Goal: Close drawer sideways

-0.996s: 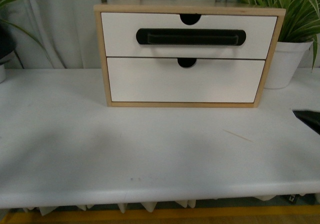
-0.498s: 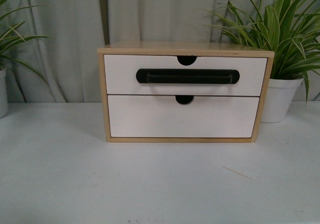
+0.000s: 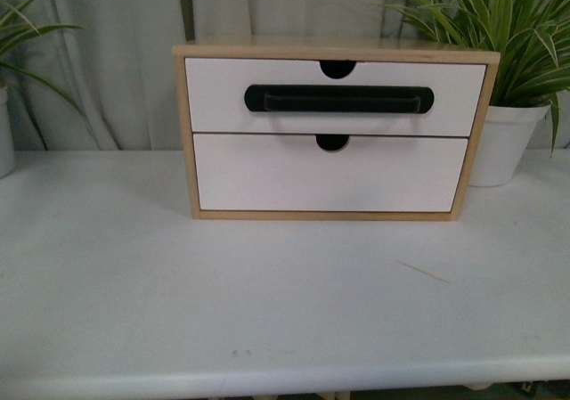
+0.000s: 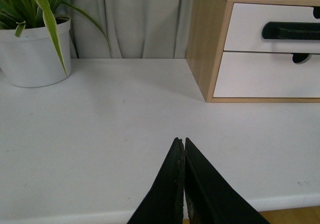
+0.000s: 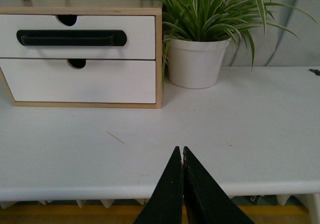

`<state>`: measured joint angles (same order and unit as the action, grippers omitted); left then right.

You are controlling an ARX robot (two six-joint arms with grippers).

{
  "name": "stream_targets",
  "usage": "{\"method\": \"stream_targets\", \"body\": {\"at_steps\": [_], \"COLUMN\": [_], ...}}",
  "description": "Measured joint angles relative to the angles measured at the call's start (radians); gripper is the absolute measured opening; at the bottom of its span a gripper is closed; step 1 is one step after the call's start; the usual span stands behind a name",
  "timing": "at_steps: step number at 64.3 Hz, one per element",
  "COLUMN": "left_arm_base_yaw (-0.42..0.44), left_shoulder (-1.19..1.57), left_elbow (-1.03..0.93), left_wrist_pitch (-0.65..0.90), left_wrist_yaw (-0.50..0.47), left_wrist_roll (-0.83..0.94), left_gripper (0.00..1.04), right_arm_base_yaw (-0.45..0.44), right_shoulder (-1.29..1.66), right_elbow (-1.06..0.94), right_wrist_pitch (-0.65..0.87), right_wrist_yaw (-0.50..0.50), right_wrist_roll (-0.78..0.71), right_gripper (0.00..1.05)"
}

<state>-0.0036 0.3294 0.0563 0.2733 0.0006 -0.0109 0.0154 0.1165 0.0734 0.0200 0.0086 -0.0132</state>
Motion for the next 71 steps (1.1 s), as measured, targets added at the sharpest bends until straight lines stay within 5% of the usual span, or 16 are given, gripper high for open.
{"method": "stream_targets", "body": {"at_steps": [34, 39, 45, 71], "left_arm_base_yaw": [0.002, 0.002, 0.002, 0.002], "left_shoulder": [-0.157, -0.262, -0.322, -0.325], "left_elbow": [-0.048, -0.048, -0.048, -0.048], "left_wrist_pitch": [-0.098, -0.235, -0.268, -0.271], "left_wrist_yaw": [-0.002, -0.002, -0.002, -0.002], "left_wrist_roll": [0.003, 0.004, 0.003, 0.003], "left_gripper": [0.04, 0.04, 0.21, 0.98], "right_arm_base_yaw": [-0.013, -0.013, -0.013, -0.013], "right_shoulder": [-0.112, -0.113, -0.113, -0.113], "right_elbow": [-0.068, -0.068, -0.068, -0.068], "right_wrist_pitch": [-0.022, -0.022, -0.022, -0.022], "right_wrist_yaw": [-0.011, -0.011, -0.01, -0.01], "right_wrist_roll": [0.001, 0.001, 0.001, 0.001], "right_gripper": [0.01, 0.01, 0.08, 0.85]}}
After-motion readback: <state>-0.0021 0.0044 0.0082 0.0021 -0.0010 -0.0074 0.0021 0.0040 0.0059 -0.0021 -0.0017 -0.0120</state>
